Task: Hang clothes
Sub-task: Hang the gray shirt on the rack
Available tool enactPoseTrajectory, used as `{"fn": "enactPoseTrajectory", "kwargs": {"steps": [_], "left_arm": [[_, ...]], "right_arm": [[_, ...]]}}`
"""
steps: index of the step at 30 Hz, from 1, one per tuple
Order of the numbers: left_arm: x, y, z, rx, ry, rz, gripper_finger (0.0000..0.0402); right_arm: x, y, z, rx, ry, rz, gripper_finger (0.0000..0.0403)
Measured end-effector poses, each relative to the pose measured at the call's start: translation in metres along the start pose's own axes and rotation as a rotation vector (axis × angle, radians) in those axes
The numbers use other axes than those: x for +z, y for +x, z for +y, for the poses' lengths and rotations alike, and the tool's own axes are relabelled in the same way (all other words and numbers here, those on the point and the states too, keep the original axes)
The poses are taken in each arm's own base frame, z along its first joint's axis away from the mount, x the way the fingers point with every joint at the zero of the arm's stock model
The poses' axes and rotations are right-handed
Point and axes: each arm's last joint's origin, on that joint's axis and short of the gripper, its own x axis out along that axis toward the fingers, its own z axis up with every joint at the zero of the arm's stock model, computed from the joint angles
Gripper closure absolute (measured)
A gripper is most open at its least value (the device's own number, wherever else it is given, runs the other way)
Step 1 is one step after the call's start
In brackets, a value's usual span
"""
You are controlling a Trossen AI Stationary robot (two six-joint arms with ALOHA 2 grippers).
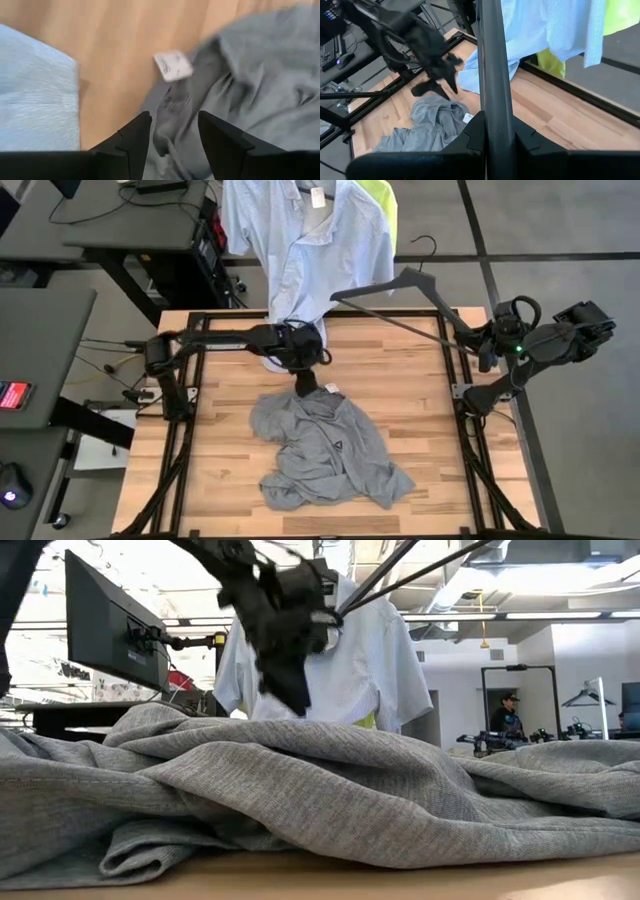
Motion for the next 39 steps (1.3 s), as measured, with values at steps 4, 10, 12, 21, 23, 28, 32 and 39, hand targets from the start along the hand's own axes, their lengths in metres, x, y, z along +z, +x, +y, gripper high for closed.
{"fn": "enactPoseTrajectory", "kwargs": {"steps": [4,10,12,21,23,28,32,39], "left_arm": [[-0.003,0.022,0.008,-0.019,0.120,0.051,0.0249],[-0.006,0.050,0.015,0.192,0.184,0.124,0.0249],[-0.007,0.057,0.018,0.204,0.186,0.129,0.0249],[-0.014,0.071,0.018,0.102,0.197,0.186,0.0249],[-0.014,0.071,0.017,0.098,0.194,0.194,0.0249],[-0.014,0.078,0.016,0.174,0.196,0.205,0.0249],[-0.010,0.079,0.018,0.257,0.210,0.165,0.0288],[-0.006,0.057,0.017,0.268,0.195,0.193,0.0393]], "right_arm": [[0.000,0.000,0.000,0.002,0.008,0.001,0.0377],[0.001,0.000,0.001,0.009,0.018,-0.005,0.0377],[0.001,0.000,0.001,0.010,0.020,-0.005,0.0377],[0.001,0.000,0.001,0.011,0.044,-0.006,0.0377],[0.001,0.000,0.001,0.011,0.044,-0.006,0.0377],[0.001,0.000,0.001,0.011,0.045,-0.007,0.0377],[0.001,0.000,0.001,0.012,0.046,-0.007,0.0377],[0.008,-0.006,0.006,0.126,0.023,0.065,0.0377]]}}
